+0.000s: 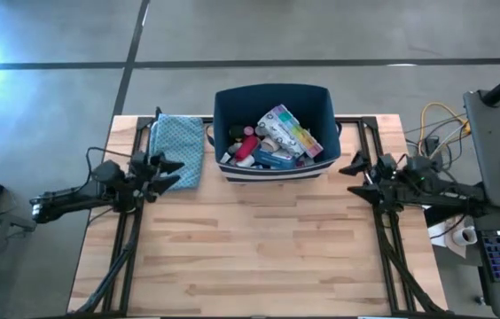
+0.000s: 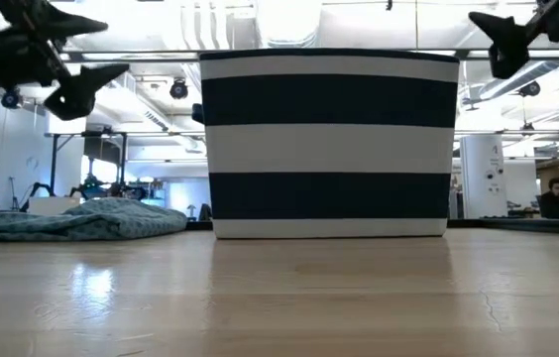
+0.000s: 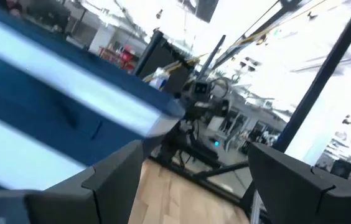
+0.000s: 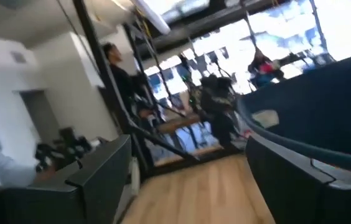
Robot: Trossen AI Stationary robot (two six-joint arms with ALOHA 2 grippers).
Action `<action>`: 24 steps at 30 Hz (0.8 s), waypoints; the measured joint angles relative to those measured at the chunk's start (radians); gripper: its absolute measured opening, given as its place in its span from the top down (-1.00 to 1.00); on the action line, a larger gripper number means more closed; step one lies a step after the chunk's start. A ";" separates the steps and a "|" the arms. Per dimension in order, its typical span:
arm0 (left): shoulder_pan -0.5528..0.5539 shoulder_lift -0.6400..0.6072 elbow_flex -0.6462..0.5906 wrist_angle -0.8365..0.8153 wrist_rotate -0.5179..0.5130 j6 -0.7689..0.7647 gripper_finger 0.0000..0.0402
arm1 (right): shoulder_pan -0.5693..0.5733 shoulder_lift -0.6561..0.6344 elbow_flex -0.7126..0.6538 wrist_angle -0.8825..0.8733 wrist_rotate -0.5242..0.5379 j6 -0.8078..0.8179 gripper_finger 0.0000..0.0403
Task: Pick & place medical supplies in basket/bin
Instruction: Return to Home Position
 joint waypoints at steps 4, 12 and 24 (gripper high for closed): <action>0.000 0.015 -0.036 -0.007 0.006 -0.041 -0.35 | 0.000 -0.038 -0.119 0.135 0.000 0.017 -0.50; 0.000 0.074 -0.057 -0.121 0.007 -0.132 -0.35 | 0.000 -0.028 -0.228 0.070 0.030 0.188 -0.54; -0.002 0.158 -0.064 -0.135 -0.011 -0.132 -0.35 | 0.000 0.038 -0.227 0.004 0.053 0.335 -0.52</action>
